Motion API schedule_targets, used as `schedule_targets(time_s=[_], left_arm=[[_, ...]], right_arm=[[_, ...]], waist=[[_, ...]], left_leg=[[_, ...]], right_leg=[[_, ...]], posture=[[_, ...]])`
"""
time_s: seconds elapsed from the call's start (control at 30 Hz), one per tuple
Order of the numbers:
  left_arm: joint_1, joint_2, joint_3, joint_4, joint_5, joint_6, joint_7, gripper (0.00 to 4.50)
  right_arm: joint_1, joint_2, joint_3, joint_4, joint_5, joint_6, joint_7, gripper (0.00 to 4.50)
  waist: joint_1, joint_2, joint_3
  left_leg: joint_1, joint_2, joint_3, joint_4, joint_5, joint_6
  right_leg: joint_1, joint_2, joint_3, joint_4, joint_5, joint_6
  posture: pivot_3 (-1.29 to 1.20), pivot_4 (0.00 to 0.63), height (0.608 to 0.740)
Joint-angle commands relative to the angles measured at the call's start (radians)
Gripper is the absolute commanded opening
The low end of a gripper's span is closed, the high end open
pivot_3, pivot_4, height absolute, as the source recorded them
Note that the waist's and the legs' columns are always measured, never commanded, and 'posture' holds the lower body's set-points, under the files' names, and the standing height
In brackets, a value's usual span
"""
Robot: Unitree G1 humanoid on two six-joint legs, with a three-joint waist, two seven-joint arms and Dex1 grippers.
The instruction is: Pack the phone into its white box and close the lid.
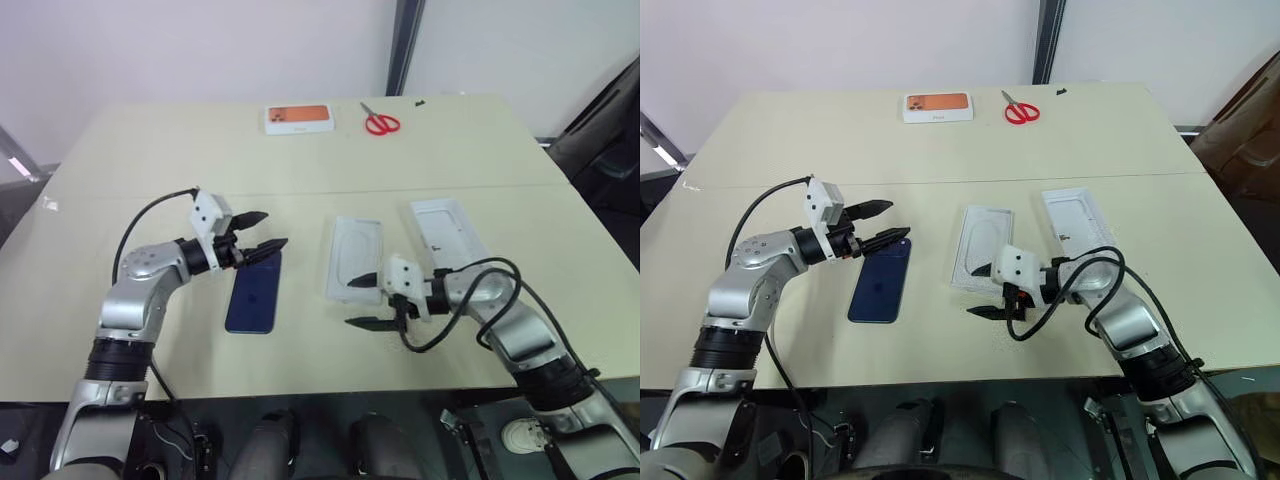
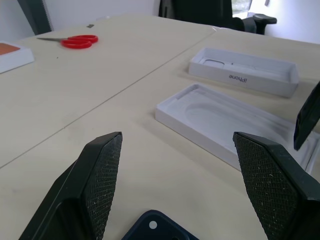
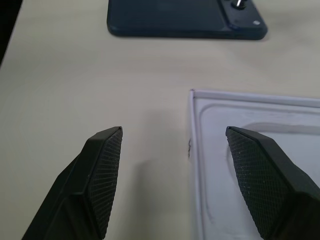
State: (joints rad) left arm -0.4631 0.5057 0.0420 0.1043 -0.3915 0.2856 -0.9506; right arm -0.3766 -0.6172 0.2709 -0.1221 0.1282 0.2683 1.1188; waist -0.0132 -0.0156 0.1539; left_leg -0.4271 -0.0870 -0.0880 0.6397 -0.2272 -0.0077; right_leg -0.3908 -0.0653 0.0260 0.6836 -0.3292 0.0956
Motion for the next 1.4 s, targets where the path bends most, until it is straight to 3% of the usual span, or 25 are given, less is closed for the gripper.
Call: schedule_targets(time_s=[0.03, 0.17, 0.53, 0.6, 0.63, 1.0, 1.37, 1.4], left_arm=[[-0.012, -0.002, 0.004, -0.016, 0.005, -0.024, 0.006, 3.75], [-0.011, -0.001, 0.006, -0.016, 0.011, -0.027, 0.006, 3.75], [-0.006, -0.002, 0.003, -0.02, 0.016, -0.026, 0.01, 3.75], [-0.006, -0.002, 0.002, -0.02, 0.018, -0.027, 0.011, 3.75], [-0.007, -0.001, 0.002, -0.02, 0.019, -0.028, 0.012, 3.75], [-0.005, 0.014, 0.008, -0.006, 0.017, -0.022, -0.008, 3.75], [0.021, 0.019, 0.016, -0.022, 0.016, -0.016, 0.007, 3.75], [0.023, 0.019, 0.016, -0.024, 0.016, -0.016, 0.008, 3.75]], right_arm=[[-0.009, 0.004, -0.005, 0.002, -0.022, -0.051, -0.029, 2.56], [-0.012, 0.003, -0.008, 0.02, -0.027, -0.062, -0.039, 0.59], [-0.013, -0.003, 0.004, 0.057, -0.052, -0.093, -0.027, 0.59], [-0.01, -0.004, 0.006, 0.06, -0.049, -0.092, -0.019, 0.02], [-0.006, -0.009, 0.006, 0.057, -0.042, -0.091, -0.006, 0.01], [0.025, -0.071, -0.019, 0.021, 0.041, -0.195, 0.143, 0.01], [0.033, -0.039, -0.003, -0.009, 0.028, -0.147, 0.081, 0.01], [0.033, -0.038, -0.006, -0.013, 0.038, -0.126, 0.082, 0.32]], waist=[[0.001, 0.0, 0.0], [0.003, 0.0, 0.0], [0.002, 0.0, 0.0], [0.002, 0.0, 0.0], [0.002, 0.0, 0.0], [0.001, 0.0, 0.0], [0.003, 0.0, 0.0], [0.004, 0.0, 0.0]], left_leg=[[0.0, 0.0, 0.0, 0.0, 0.0, 0.0], [0.0, 0.0, 0.0, 0.001, 0.0, 0.0], [0.0, 0.0, 0.0, 0.001, 0.0, 0.0], [0.0, 0.0, 0.0, 0.001, 0.0, 0.0], [0.0, 0.0, 0.0, 0.001, 0.0, 0.0], [0.0, 0.0, 0.0, 0.001, 0.0, 0.0], [0.0, 0.0, 0.0, 0.001, 0.0, 0.0], [0.0, 0.0, 0.0, 0.001, 0.0, 0.0]], right_leg=[[0.0, 0.0, 0.0, 0.0, 0.0, 0.0], [0.001, 0.0, 0.0, 0.0, 0.0, 0.0], [0.001, 0.0, 0.0, 0.0, 0.0, 0.0], [0.001, 0.0, 0.0, 0.0, 0.0, 0.0], [0.001, 0.0, 0.0, 0.0, 0.0, 0.0], [0.001, 0.0, 0.0, 0.0, 0.0, 0.0], [0.001, 0.0, 0.0, 0.0, 0.0, 0.0], [0.001, 0.0, 0.0, 0.0, 0.0, 0.0]], posture=[[0.0, 0.15, 0.734], [0.0, 0.15, 0.734], [0.0, 0.15, 0.734], [0.0, 0.15, 0.734], [0.0, 0.15, 0.734], [0.0, 0.15, 0.734], [0.0, 0.15, 0.734], [0.0, 0.15, 0.734]])
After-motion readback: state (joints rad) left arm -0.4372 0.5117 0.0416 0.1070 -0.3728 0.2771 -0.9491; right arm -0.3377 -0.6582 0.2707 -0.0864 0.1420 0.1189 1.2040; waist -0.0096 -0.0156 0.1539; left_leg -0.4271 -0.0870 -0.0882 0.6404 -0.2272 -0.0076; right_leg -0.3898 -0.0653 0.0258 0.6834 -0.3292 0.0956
